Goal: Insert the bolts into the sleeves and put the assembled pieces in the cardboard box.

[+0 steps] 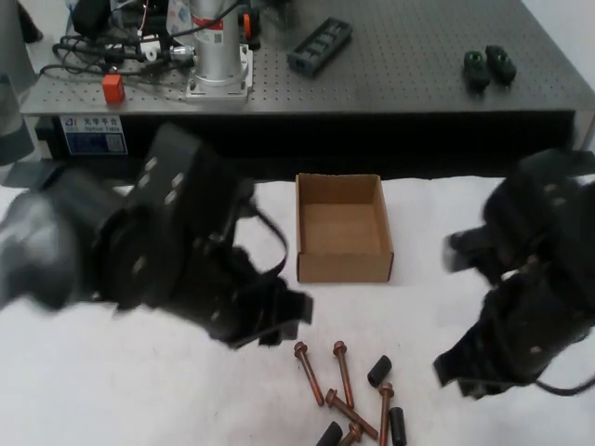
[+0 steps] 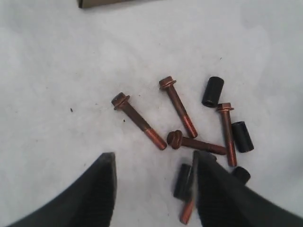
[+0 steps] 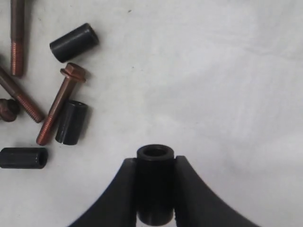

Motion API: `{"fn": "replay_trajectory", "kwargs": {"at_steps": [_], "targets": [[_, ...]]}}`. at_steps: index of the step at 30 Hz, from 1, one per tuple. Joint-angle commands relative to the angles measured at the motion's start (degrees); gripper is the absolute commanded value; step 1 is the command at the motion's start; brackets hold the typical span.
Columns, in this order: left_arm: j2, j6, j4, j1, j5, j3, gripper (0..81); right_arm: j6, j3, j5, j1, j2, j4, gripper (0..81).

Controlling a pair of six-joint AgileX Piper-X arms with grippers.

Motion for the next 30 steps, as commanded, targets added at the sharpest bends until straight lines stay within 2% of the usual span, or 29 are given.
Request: {"fn": "replay_trajectory", "kwargs": {"at_steps": [1,7,12,27,30], "targets": [[0.98,2.90,1.56,-0.56,0.33,-2.06,36.8,-1.42,1.28,-0.03,-1.85,-3.13,1.10,3.9],[10.45,2.90,5.93,-4.27,0.32,-11.93,36.8,-1.42,6.64,-0.14,-6.57,-10.39,4.67,3.9],[18.02,2.58,9.01,-7.02,0.32,-18.25,36.8,-1.42,10.35,-0.39,-7.42,-12.93,4.58,3.9],[30.60,-3.25,15.23,-7.40,-1.09,-27.72,36.6,-1.11,11.55,-0.39,-7.57,-12.98,4.93,3.9],[31.50,-3.25,14.78,-7.40,-2.25,-27.72,31.6,-1.11,11.55,-0.39,-7.57,-12.98,4.93,3.9]]}}
